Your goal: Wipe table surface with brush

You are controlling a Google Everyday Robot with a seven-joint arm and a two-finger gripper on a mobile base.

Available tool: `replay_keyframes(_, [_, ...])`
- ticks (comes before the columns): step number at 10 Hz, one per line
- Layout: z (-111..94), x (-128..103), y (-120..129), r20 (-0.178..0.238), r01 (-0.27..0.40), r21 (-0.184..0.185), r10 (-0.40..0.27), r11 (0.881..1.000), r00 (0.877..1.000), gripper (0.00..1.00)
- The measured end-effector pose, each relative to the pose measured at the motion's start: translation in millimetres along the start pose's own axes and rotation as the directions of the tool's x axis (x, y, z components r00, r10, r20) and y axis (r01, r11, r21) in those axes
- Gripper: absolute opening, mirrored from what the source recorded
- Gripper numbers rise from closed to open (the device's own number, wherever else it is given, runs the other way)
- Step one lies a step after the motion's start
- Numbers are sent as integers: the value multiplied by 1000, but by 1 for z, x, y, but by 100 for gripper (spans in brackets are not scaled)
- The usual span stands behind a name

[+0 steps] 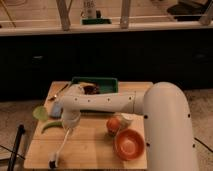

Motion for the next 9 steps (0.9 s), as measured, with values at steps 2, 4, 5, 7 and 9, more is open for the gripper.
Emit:
replay_keyframes(2, [3, -3, 14, -3, -13, -19, 13, 1000, 1000, 0])
replay_keyframes(4, [-2, 19, 42, -24, -59, -46, 58, 997, 998, 0])
replay_keyframes(5, [-6, 36, 60, -40, -93, -60, 91, 994, 995, 0])
replay_keyframes(7, [-14, 72, 74, -77, -157, -69, 152, 985, 985, 0])
replay_keyframes(9, [-20, 88, 74, -94, -191, -59, 185, 980, 978, 0])
